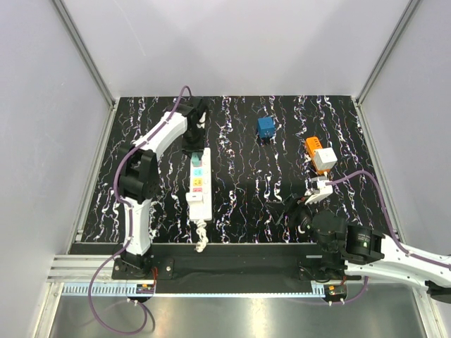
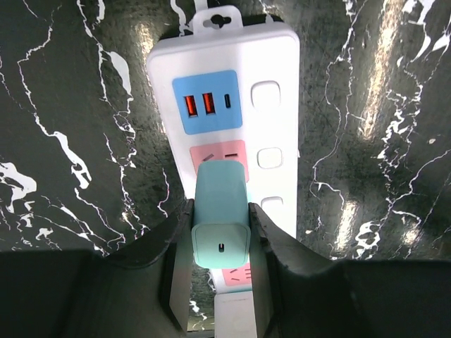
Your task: Insert the plug
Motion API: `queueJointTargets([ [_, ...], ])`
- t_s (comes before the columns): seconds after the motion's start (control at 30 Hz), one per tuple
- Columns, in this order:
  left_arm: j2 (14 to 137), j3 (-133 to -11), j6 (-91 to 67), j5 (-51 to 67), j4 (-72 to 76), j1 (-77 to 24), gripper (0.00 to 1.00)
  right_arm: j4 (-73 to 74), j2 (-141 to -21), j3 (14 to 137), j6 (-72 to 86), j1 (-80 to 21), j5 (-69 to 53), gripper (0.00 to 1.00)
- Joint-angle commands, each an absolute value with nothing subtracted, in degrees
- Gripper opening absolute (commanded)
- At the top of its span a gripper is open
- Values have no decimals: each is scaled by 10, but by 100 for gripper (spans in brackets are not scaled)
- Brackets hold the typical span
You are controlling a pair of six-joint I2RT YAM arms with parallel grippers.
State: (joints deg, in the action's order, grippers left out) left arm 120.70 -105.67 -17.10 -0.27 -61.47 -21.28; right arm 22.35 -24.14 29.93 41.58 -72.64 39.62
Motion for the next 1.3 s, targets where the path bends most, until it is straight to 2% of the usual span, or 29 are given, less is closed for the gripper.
queueJointTargets([
  [0.0,1215,-1078,-186,-18,-622,-207,0,226,-230,297,412,-727,437,78],
  [0.5,1217,-1085,-198,24,-626,-204,0,227,-240,286,425,-727,463,77],
  [1.27,1235,-1097,-208,27,-627,-213,0,228,-235,279,423,-727,466,77],
])
